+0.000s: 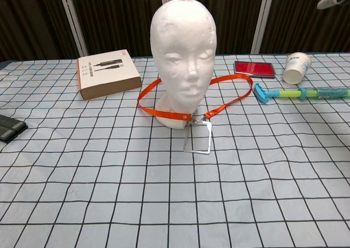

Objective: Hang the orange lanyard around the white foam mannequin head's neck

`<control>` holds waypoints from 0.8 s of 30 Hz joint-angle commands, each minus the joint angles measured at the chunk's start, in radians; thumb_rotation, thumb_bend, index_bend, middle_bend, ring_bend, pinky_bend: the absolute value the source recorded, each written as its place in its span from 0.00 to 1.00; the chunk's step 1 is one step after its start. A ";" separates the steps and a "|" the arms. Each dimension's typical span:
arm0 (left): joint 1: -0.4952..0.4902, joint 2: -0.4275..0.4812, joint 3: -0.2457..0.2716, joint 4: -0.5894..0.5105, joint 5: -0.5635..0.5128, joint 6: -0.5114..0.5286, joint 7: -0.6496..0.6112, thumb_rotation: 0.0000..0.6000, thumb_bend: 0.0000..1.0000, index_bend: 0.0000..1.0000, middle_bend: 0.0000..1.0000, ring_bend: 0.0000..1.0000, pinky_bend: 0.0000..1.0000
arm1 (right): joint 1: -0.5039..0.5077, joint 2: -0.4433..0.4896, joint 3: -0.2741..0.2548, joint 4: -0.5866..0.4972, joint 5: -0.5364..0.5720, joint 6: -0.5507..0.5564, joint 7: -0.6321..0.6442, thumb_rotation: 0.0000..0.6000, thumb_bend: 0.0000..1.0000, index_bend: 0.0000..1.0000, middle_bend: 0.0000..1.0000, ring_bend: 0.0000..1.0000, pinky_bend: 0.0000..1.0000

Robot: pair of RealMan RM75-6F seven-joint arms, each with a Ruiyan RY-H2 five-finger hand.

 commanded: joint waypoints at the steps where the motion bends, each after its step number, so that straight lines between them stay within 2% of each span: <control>1: 0.092 0.002 0.069 -0.039 0.075 0.092 0.014 1.00 0.00 0.00 0.00 0.00 0.00 | -0.028 0.022 -0.043 -0.052 -0.050 -0.025 0.061 1.00 0.81 0.15 0.07 0.00 0.00; 3: 0.121 0.001 0.088 -0.049 0.093 0.117 0.022 1.00 0.00 0.00 0.00 0.00 0.00 | -0.032 0.032 -0.068 -0.072 -0.093 -0.044 0.092 1.00 0.85 0.16 0.11 0.01 0.01; 7: 0.171 -0.012 0.112 -0.062 0.122 0.163 0.045 1.00 0.00 0.00 0.00 0.00 0.00 | -0.039 0.025 -0.102 -0.098 -0.184 -0.049 0.172 1.00 0.95 0.20 0.18 0.09 0.10; 13: 0.207 -0.037 0.126 -0.058 0.148 0.188 0.087 1.00 0.00 0.00 0.00 0.00 0.00 | -0.009 -0.024 -0.153 -0.118 -0.312 -0.096 0.250 1.00 0.98 0.21 0.19 0.10 0.12; 17: 0.217 -0.050 0.129 -0.044 0.153 0.184 0.094 1.00 0.00 0.00 0.00 0.00 0.00 | 0.019 -0.092 -0.158 -0.101 -0.341 -0.127 0.228 1.00 0.98 0.21 0.19 0.10 0.13; 24: 0.226 -0.060 0.111 -0.007 0.152 0.157 0.080 1.00 0.00 0.00 0.00 0.00 0.00 | 0.077 -0.246 -0.120 -0.065 -0.279 -0.202 0.128 1.00 0.98 0.21 0.19 0.11 0.15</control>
